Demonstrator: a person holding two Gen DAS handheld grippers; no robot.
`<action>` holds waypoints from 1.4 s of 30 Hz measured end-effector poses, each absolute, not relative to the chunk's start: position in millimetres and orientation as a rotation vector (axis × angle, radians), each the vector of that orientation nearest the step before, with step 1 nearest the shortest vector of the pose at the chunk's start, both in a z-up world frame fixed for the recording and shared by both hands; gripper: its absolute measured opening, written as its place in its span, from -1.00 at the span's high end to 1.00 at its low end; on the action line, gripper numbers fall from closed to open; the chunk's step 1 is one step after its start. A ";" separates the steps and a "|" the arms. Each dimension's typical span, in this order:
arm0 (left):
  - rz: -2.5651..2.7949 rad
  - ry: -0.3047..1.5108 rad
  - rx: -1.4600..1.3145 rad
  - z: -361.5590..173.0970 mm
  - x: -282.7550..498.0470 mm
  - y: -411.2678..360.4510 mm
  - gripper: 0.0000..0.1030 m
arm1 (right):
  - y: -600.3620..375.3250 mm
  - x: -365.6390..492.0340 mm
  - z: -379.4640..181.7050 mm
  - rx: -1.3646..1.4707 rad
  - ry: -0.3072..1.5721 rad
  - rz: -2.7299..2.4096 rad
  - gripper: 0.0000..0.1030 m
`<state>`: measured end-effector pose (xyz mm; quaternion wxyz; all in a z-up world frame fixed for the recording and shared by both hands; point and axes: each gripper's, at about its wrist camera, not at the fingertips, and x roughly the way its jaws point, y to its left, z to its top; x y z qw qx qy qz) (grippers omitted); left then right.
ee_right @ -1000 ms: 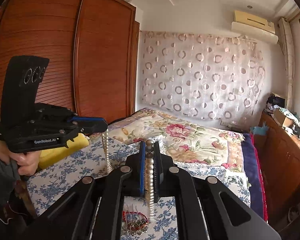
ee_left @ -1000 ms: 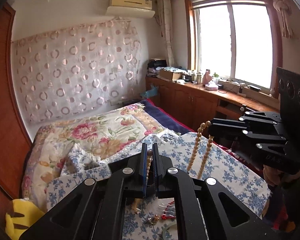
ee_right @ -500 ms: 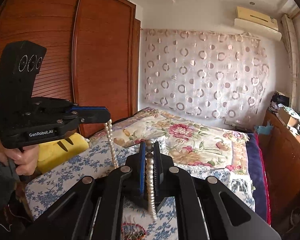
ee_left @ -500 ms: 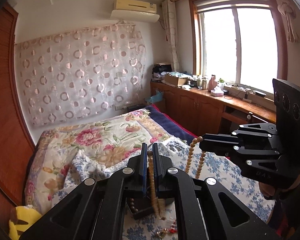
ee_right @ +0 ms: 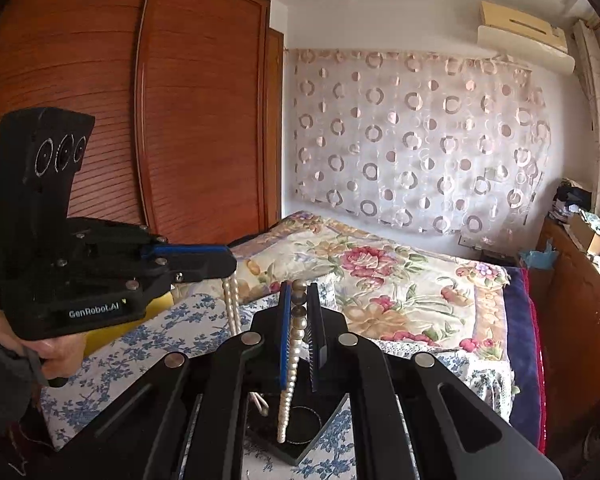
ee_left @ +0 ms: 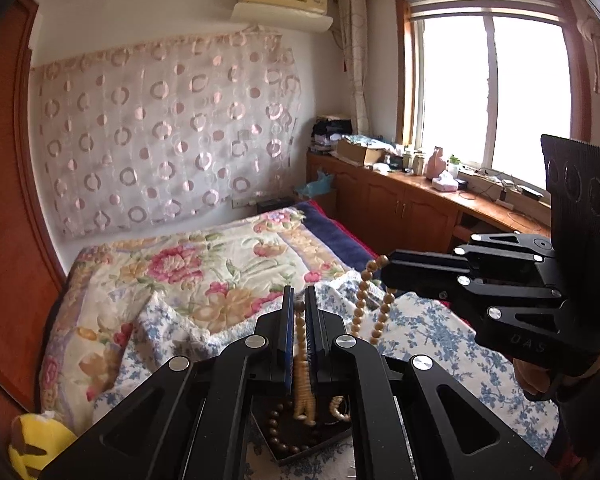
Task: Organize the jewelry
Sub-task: 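Lower the pearls into the black box and open both grippers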
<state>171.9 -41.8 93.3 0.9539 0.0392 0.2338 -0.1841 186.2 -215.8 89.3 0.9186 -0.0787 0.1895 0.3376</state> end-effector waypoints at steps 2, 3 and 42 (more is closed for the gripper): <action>-0.373 0.503 0.074 80.5 178.4 -39.9 0.91 | -213.3 196.5 79.6 -0.154 0.410 0.694 0.83; -0.371 0.514 0.075 75.0 180.9 -39.7 0.91 | -211.3 202.1 75.2 -0.150 0.420 0.693 0.83; -0.365 0.644 0.086 -15.1 115.4 -44.0 0.71 | -233.1 144.3 -24.0 -0.139 0.600 0.586 0.80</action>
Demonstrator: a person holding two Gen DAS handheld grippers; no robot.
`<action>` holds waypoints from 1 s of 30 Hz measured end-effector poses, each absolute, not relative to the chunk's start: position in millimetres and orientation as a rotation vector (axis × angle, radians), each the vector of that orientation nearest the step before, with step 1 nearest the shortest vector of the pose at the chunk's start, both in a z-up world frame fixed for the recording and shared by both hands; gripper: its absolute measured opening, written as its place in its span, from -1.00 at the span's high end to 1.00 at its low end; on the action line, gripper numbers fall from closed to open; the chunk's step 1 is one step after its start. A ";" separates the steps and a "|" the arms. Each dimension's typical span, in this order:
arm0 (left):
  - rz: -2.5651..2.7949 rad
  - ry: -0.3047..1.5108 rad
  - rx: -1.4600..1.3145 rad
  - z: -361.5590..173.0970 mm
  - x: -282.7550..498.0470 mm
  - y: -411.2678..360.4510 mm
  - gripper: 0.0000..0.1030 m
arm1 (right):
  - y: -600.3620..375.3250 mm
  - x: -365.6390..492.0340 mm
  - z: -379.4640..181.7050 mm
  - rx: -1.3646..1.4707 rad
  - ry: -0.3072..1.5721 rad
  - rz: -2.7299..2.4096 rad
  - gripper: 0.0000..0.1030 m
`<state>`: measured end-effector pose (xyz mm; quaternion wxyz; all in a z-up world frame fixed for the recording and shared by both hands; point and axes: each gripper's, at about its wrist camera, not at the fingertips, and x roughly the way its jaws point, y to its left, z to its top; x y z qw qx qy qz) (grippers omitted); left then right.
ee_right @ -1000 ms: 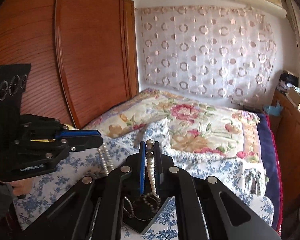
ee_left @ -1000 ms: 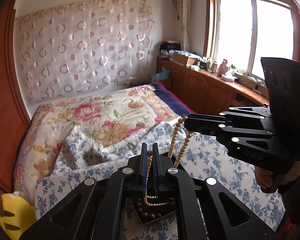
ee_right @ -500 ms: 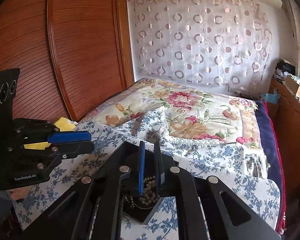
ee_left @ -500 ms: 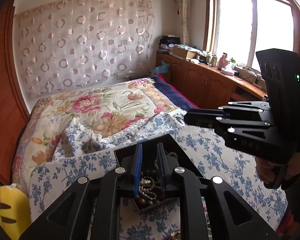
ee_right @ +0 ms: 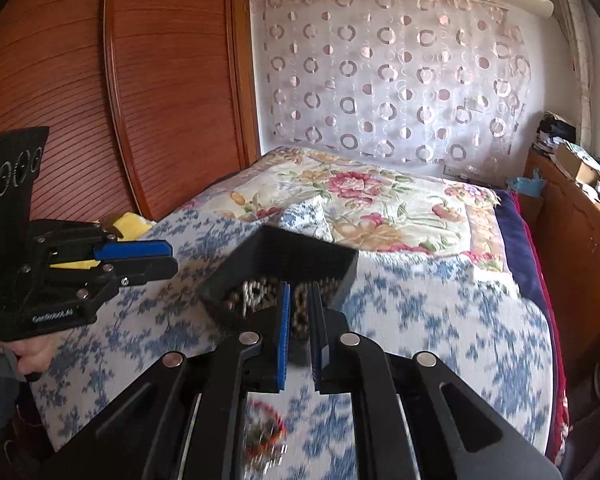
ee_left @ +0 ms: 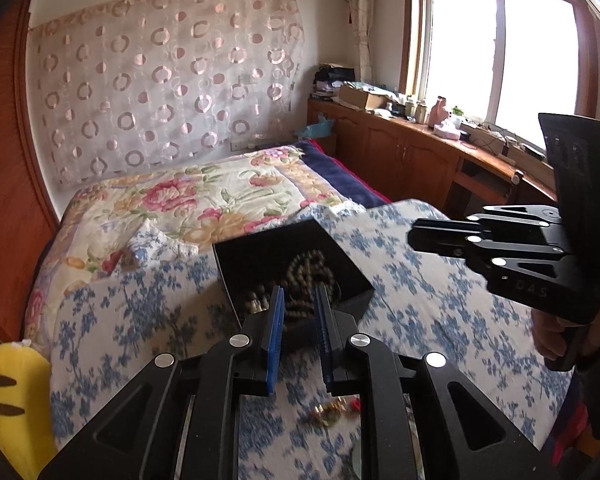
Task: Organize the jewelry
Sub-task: 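Lower the pearls into the black box and open both grippers, then move both grippers back to the remaining jewelry on the bed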
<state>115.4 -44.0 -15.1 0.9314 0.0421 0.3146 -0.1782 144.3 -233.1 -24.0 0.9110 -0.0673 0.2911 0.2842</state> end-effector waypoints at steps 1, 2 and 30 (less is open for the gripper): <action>-0.363 0.648 0.085 -17.9 110.3 -45.2 0.71 | -235.6 135.9 -26.1 -0.139 0.602 0.582 0.80; -0.364 0.652 0.083 -20.0 106.7 -45.3 0.70 | -236.9 128.2 -27.6 -0.140 0.599 0.585 0.80; -0.396 0.833 0.105 -100.9 51.8 -78.6 -0.31 | -279.3 59.1 -108.5 -0.097 0.725 0.537 0.63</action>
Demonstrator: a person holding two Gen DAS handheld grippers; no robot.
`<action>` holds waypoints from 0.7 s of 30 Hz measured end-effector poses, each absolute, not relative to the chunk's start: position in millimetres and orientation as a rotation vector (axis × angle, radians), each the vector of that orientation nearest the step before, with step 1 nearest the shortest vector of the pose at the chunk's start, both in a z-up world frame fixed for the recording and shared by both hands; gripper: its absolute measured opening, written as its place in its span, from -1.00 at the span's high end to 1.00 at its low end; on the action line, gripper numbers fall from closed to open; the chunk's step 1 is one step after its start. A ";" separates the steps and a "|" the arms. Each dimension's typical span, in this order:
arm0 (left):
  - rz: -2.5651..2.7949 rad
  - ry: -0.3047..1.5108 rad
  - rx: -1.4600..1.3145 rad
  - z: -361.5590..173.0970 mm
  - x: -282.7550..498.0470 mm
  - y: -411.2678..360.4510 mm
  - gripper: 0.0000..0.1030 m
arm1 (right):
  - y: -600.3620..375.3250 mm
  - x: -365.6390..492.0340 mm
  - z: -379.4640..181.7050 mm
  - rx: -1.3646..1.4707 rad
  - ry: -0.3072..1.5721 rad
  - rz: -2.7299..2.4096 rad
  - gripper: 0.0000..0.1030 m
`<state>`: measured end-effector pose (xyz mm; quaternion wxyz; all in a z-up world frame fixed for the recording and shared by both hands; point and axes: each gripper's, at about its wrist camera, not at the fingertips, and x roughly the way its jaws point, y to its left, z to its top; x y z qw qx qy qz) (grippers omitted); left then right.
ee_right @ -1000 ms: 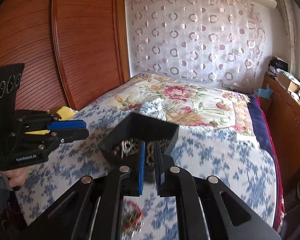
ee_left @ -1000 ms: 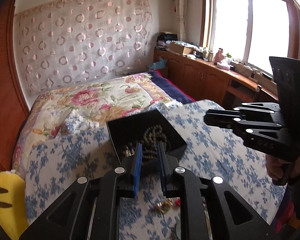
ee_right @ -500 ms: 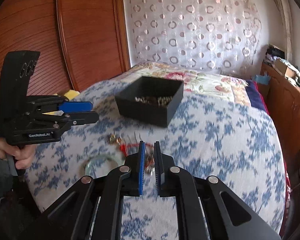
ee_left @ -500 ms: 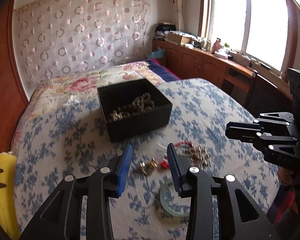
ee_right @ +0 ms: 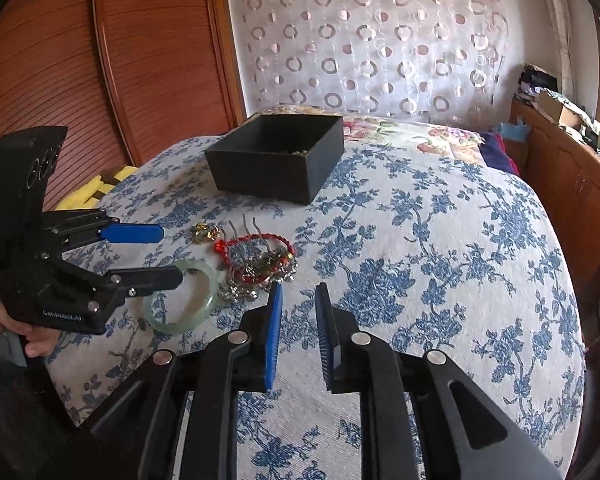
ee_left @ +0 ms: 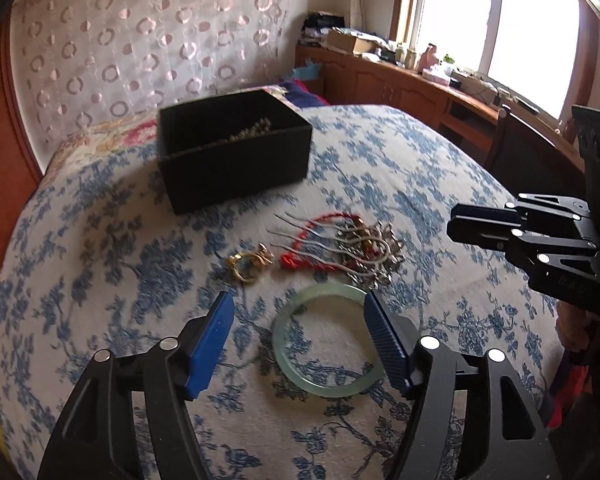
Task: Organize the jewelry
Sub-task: 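Move both grippers back to the remaining jewelry on the bed, then grasp the hairpins with red string with the right gripper while the left gripper straddles the jade bangle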
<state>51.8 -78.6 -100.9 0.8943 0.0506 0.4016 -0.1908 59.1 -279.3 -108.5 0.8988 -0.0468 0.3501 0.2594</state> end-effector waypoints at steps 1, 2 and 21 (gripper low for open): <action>-0.398 0.837 0.108 -101.5 51.6 -80.6 -0.37 | -280.3 58.3 -109.2 -0.097 0.724 0.537 0.62; -0.401 0.840 0.113 -101.8 51.4 -82.8 -0.41 | -281.3 57.6 -109.6 -0.095 0.723 0.536 0.61; -0.406 0.885 0.224 -120.5 48.9 -108.1 -0.55 | -285.3 56.6 -111.4 -0.104 0.721 0.540 0.20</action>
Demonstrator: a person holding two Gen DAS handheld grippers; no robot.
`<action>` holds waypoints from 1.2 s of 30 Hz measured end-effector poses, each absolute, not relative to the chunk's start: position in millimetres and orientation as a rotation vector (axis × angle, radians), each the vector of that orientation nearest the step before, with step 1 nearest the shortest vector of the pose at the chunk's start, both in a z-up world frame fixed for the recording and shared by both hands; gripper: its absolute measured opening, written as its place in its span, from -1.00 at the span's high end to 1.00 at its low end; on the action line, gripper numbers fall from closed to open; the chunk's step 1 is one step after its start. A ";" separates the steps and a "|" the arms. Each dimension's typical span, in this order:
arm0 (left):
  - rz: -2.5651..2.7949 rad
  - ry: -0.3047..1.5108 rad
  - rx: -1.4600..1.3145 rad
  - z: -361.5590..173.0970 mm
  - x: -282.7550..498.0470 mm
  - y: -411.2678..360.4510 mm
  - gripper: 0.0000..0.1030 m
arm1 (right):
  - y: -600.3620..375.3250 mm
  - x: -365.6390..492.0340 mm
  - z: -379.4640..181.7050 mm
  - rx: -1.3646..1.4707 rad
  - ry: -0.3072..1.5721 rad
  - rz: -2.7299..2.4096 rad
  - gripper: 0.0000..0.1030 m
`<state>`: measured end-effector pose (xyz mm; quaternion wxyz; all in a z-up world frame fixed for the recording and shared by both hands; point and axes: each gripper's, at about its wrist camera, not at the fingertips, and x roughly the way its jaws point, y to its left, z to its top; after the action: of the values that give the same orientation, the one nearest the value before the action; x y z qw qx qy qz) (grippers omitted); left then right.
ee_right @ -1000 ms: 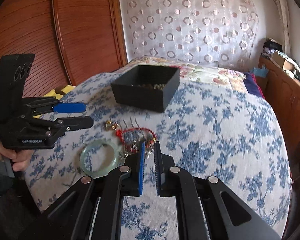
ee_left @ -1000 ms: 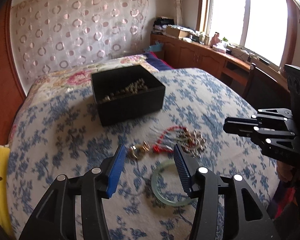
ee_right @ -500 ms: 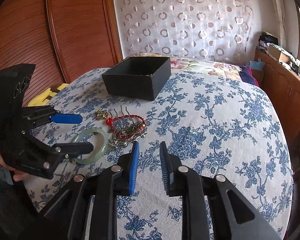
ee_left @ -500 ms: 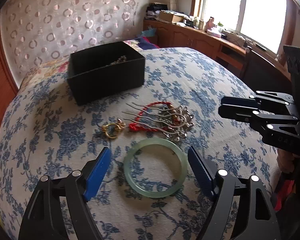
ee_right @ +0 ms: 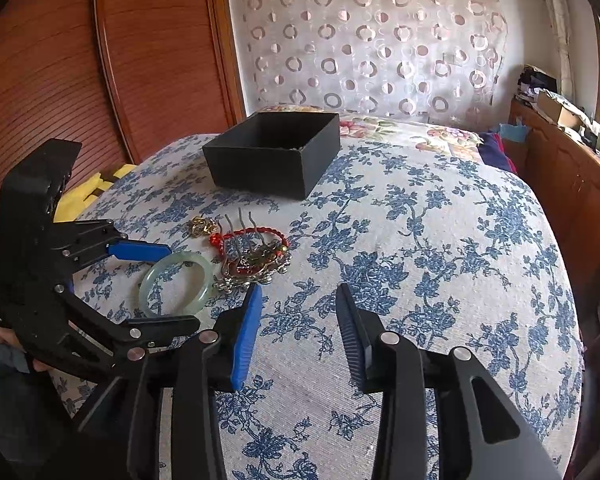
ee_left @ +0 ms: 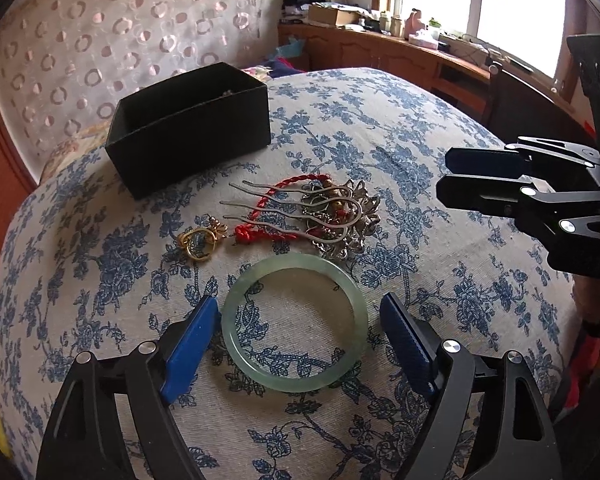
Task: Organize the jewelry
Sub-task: 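Grasp the hairpins with red string with the right gripper while the left gripper straddles the jade bangle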
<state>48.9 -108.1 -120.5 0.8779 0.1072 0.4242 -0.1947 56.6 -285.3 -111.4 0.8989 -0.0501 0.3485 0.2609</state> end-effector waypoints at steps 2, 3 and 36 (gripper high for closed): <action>-0.412 0.870 0.228 -119.9 46.1 -106.1 -0.34 | -282.1 57.6 -111.9 -0.112 0.723 0.548 0.17; -0.411 0.871 0.225 -119.2 45.5 -104.6 -0.34 | -279.4 58.3 -112.4 -0.115 0.724 0.550 0.16; -0.361 0.784 0.083 -97.9 39.7 -55.6 -0.34 | -236.9 107.6 -136.8 0.020 0.894 0.573 0.23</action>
<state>39.7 -55.6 -97.9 0.9075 0.0403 0.3798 -0.1749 107.6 -236.9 -136.8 0.8623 0.0096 0.4264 0.2730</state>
